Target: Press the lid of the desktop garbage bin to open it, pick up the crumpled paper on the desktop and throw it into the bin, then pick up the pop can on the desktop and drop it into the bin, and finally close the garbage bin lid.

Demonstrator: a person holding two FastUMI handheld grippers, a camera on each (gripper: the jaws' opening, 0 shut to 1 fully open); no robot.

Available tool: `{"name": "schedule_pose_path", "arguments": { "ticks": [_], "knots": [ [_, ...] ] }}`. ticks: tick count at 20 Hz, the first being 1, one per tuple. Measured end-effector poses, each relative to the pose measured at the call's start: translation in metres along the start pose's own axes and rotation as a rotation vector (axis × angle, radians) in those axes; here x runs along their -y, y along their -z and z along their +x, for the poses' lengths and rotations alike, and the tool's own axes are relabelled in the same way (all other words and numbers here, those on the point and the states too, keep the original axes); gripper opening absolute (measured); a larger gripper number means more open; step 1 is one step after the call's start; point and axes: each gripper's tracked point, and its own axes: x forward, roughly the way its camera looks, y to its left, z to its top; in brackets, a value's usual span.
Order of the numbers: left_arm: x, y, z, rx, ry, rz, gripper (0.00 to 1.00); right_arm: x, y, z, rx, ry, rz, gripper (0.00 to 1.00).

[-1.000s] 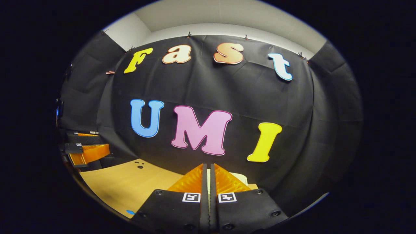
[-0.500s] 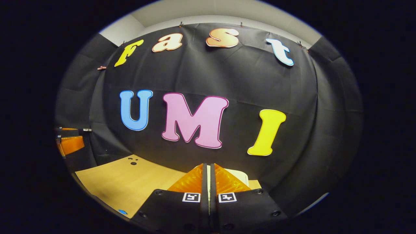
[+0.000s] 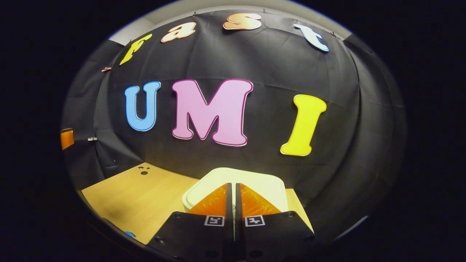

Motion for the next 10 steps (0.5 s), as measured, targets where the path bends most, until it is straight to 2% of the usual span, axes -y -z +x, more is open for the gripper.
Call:
{"name": "schedule_pose_path", "arguments": {
  "ticks": [2,3,10],
  "knots": [
    [0.0,0.001,0.001,-0.004,-0.004,-0.001,0.95,0.001,0.008,0.006,-0.016,-0.002,-0.004,0.06],
    [0.0,0.001,0.002,-0.006,-0.006,0.001,0.95,0.001,0.011,0.008,-0.022,-0.003,-0.009,0.02],
    [-0.002,0.007,0.005,-0.022,-0.018,0.0,0.95,0.002,0.028,0.019,-0.06,-0.011,-0.006,0.05]
  ]
}}
